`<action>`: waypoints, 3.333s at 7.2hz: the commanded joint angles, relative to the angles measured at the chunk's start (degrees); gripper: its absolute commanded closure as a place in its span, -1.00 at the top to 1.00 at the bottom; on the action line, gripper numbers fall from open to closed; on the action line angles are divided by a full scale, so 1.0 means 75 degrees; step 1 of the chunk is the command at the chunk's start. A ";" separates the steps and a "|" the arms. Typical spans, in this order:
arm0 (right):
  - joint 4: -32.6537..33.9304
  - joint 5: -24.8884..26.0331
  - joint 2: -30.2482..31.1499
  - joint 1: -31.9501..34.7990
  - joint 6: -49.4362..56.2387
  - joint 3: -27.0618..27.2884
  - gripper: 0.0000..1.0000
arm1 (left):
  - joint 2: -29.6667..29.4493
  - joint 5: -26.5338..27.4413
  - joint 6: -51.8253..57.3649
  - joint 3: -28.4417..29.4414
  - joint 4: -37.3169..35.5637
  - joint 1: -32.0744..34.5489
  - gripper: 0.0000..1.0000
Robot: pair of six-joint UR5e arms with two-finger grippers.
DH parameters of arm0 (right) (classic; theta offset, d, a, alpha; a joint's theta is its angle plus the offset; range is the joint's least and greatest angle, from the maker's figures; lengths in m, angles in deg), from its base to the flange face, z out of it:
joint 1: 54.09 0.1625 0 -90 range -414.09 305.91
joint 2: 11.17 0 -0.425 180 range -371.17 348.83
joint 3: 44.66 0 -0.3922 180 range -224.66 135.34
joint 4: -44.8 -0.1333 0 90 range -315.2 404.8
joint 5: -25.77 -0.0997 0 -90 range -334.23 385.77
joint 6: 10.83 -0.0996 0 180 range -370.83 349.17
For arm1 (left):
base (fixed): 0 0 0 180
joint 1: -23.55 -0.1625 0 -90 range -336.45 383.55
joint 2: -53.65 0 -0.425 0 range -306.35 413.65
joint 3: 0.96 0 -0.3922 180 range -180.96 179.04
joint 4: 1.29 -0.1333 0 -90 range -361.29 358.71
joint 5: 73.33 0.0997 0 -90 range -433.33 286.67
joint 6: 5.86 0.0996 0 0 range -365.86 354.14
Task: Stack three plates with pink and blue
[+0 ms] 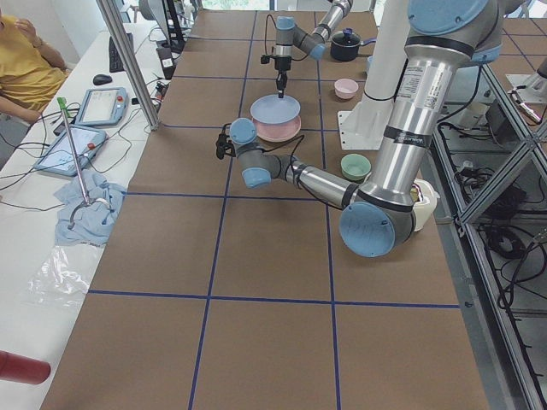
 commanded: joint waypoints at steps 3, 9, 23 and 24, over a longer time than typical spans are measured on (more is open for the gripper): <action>0.0771 0.0650 -0.0472 -0.0346 0.0002 0.0077 -1.00 | 0.0013 -0.0005 0.0000 0.0022 0.0011 -0.0006 0.04; 0.1066 0.0848 -0.0625 -0.0381 0.0002 0.0019 1.00 | 0.0024 0.0007 0.0000 0.0045 0.0023 -0.0018 0.05; 0.3594 -0.2221 0.2924 0.6095 1.0297 0.0042 1.00 | 0.2028 0.0066 0.9492 0.0772 -0.2167 0.5160 1.00; 0.3982 -0.2221 0.2913 0.6482 1.0720 0.0053 1.00 | 0.2028 0.0042 0.9493 0.0760 -0.2168 0.5232 1.00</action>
